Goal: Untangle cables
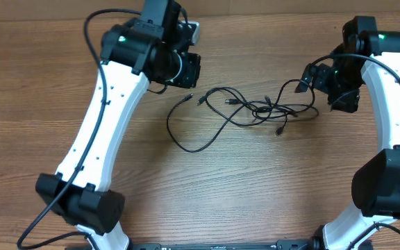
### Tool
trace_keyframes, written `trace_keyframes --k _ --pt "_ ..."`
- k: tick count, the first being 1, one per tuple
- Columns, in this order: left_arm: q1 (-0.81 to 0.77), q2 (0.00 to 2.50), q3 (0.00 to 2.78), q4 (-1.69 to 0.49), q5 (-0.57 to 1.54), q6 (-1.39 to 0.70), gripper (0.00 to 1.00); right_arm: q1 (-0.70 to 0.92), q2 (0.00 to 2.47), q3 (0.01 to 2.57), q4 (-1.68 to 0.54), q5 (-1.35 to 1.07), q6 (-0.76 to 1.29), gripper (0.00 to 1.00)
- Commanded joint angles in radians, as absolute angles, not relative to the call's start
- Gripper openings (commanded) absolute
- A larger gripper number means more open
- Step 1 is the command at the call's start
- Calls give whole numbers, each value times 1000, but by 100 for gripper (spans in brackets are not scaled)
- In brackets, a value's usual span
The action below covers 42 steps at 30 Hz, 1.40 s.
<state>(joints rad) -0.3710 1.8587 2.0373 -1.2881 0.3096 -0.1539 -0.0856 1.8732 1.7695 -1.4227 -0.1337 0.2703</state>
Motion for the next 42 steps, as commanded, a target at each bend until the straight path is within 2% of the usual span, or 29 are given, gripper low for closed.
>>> trace_keyframes --k 1,6,9,13,16,20,25,35,39,40,42 --pt "-411 1912 2042 -1281 375 -126 12 -104 1851 1789 -1352 99 480 100" --pt "-474 1974 2042 -1261 376 -128 12 -104 1851 1789 -1301 339 583 100" --pt "-512 2009 2042 -1228 381 -136 13 -107 1852 1789 -1293 381 583 100" --pt "-554 2053 2042 -1168 430 -138 14 -149 1852 1789 -1288 220 524 100" --pt "-589 2088 2042 -1128 467 -131 17 -213 1852 1789 -1280 9 414 100" --pt "-640 2148 2042 -1122 473 -78 25 -292 1852 1789 -1285 -154 328 100" --pt "-676 2234 2042 -1124 461 -195 20 -330 1852 1789 -1291 -164 326 100" --pt "-722 2368 2042 -992 268 -535 25 -329 1852 1788 -1290 -175 308 100" --pt "-732 2402 2042 -900 244 -585 30 -329 1852 1788 -1287 -175 305 100" --pt "-732 2416 2042 -878 242 -600 36 -329 1852 1788 -1287 -175 305 100" --pt "-733 2432 2042 -849 235 -620 42 -329 1852 1788 -1287 -175 305 100"
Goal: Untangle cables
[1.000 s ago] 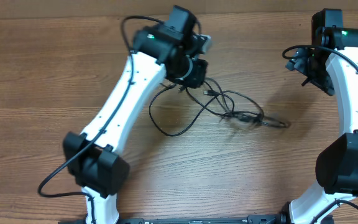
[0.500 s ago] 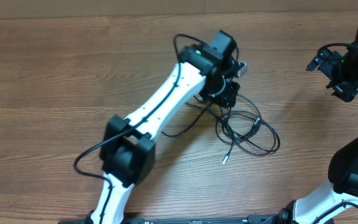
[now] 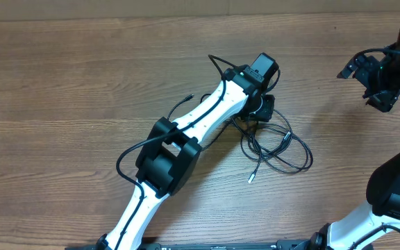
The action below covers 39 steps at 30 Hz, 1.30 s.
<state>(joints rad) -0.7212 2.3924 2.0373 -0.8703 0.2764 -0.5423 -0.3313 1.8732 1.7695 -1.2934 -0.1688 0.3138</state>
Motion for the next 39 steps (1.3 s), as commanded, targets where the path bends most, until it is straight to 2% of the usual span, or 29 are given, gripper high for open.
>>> trace_keyframes --k 1,6,11,23,29,39 --pt "-733 2436 2042 -841 232 -625 44 -329 1852 1788 -1287 -175 305 100" --pt "-733 2470 2041 -850 205 -629 43 -329 1852 1788 -1286 -175 305 100" --pt "-733 2474 2041 -891 196 -628 38 -329 1853 1788 -1282 -178 305 100" --pt "-682 2472 2135 -1028 188 -598 41 -329 1853 1787 -1280 -179 305 100" --pt "-682 2479 2126 -999 175 -598 46 -329 1853 1787 -1284 -178 305 100" --pt "-702 2482 2104 -939 146 -598 47 -329 1853 1787 -1284 -178 305 100"
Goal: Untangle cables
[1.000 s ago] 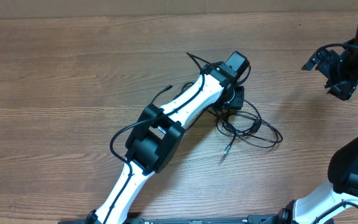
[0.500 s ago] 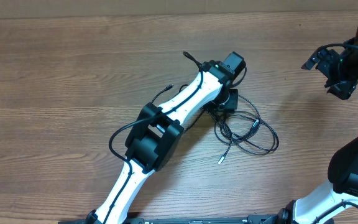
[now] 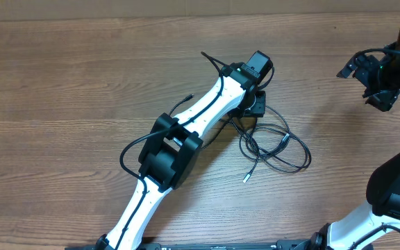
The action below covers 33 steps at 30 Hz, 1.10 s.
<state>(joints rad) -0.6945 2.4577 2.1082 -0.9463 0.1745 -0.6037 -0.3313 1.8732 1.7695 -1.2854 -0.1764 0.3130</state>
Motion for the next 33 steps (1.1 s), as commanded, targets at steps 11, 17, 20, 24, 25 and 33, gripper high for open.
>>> trace_keyframes --k 11,17,20,24,25,33 --pt "-749 2482 2066 -936 84 -582 45 -329 1853 1787 -1283 -178 305 100" --pt "-783 2482 2040 -942 11 -569 14 -329 1853 1786 -1284 -178 305 100" --pt "-780 2476 2048 -954 10 -534 4 -329 1853 1786 -1283 -178 305 100" --pt "-744 2432 2136 -1024 30 -525 4 -328 1853 1786 -1280 -179 305 100" --pt "-735 2417 2167 -1039 38 -511 4 -328 1853 1786 -1279 -183 305 100" --pt "-694 2231 2505 -1161 249 -380 4 -324 1853 1786 -1279 -213 278 100"
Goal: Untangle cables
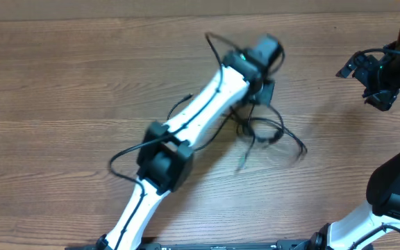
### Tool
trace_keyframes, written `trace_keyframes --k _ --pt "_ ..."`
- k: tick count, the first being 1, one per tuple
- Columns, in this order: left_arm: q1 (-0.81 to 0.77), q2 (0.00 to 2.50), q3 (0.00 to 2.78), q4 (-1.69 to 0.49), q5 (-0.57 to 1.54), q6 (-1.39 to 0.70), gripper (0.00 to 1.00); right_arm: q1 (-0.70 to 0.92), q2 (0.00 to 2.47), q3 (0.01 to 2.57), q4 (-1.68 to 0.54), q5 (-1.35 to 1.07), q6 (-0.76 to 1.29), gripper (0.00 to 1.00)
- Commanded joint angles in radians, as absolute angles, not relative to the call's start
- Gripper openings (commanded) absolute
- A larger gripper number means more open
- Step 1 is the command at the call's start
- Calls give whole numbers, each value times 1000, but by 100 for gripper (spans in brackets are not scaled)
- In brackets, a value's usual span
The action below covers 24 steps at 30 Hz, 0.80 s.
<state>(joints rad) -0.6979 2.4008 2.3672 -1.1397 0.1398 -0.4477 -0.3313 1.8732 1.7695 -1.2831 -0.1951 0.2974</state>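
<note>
A bundle of thin black cables (266, 133) lies tangled near the table's middle, blurred by motion, with one plug end (241, 165) trailing to the lower left. Another cable end (186, 99) pokes out left of the arm. My left arm reaches across the table, and its gripper (261, 97) is down at the top of the bundle, apparently shut on a strand; the wrist hides the fingertips. My right gripper (358, 89) hangs open at the far right edge, well away from the cables and holding nothing.
The wooden table (68, 83) carries nothing but the cables. The left arm's white forearm (200, 114) and elbow (162, 163) lie diagonally over the table's middle and cover part of the cables. The right arm's base (394, 194) stands at the lower right.
My left gripper has shifted slightly up and to the right, and the cable bundle has moved with it, its loop drawn in and blurred. The right arm has not moved.
First the cables lay spread across the middle, with my left gripper at the back left and my right gripper at their right end. Then the right gripper stood withdrawn at the right edge and the left gripper was on the bundle, which has since bunched up and shifted.
</note>
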Motion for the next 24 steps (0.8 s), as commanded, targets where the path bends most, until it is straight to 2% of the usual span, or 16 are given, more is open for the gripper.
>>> trace_keyframes --k 1,3,4,7,13,18,24 --pt "-694 2207 2532 -1174 256 -376 4 -320 1853 1786 -1279 -220 264 100" --pt "-694 2156 2573 -1193 255 -362 4 -310 1853 1786 -1279 -282 204 100" --pt "-694 2127 2583 -1197 253 -350 4 -302 1853 1786 -1279 -323 180 92" --pt "-693 2056 2584 -1208 210 -336 4 -274 1846 1792 -1284 -419 144 89" --pt "-649 1932 2584 -1242 113 -336 4 -191 1799 1879 -1363 -538 3 92" --pt "-549 1866 2584 -1240 79 -368 4 -117 1761 1982 -1471 -542 -13 93" --pt "-398 1806 2584 -1089 233 -421 4 -9 1759 1973 -1478 -533 -5 93"
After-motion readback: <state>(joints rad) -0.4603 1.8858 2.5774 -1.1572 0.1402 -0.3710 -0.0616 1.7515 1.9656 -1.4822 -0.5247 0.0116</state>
